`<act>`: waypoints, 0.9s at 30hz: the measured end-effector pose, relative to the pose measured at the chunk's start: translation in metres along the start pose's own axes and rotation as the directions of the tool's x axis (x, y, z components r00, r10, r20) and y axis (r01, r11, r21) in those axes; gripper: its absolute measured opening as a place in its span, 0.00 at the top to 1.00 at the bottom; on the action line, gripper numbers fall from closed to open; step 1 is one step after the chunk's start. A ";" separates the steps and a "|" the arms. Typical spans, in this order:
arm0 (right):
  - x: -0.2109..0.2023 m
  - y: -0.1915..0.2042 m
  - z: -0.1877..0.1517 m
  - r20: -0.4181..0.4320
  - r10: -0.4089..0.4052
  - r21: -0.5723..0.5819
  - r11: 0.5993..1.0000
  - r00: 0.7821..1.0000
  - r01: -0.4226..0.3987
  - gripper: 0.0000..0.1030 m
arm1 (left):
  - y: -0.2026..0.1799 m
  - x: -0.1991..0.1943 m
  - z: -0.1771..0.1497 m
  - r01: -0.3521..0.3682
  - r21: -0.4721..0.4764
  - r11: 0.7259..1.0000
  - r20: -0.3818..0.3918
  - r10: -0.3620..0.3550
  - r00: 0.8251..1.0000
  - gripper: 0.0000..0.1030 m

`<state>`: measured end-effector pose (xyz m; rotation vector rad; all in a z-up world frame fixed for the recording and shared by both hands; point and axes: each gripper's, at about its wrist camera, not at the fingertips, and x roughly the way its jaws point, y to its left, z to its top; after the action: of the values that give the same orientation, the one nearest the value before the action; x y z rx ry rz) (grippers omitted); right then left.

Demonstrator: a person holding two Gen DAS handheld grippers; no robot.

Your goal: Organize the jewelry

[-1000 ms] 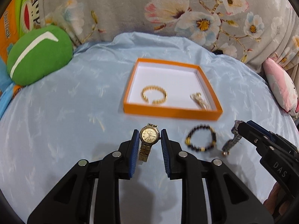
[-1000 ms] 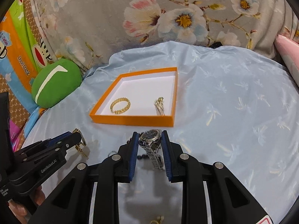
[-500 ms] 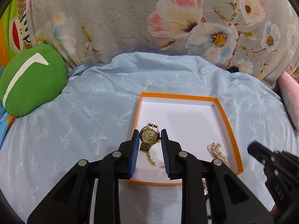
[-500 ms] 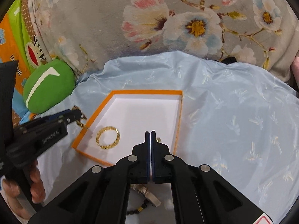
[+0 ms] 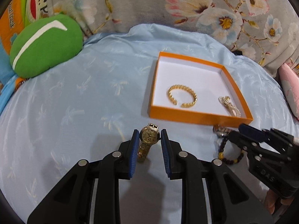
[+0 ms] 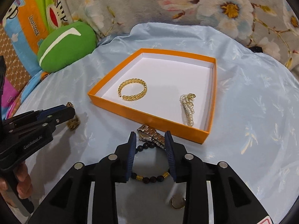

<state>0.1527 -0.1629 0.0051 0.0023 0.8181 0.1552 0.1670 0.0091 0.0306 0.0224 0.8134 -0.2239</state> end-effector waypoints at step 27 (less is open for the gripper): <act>-0.035 -0.032 0.035 0.110 0.008 0.083 0.996 0.994 -0.017 0.77 | -0.007 -0.019 0.024 0.053 0.015 0.999 0.054 -0.053 0.997 0.82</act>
<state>0.1592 -0.1969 0.0526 0.0948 0.7144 0.1313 0.1699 0.0037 0.0610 0.0073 0.7586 -0.2789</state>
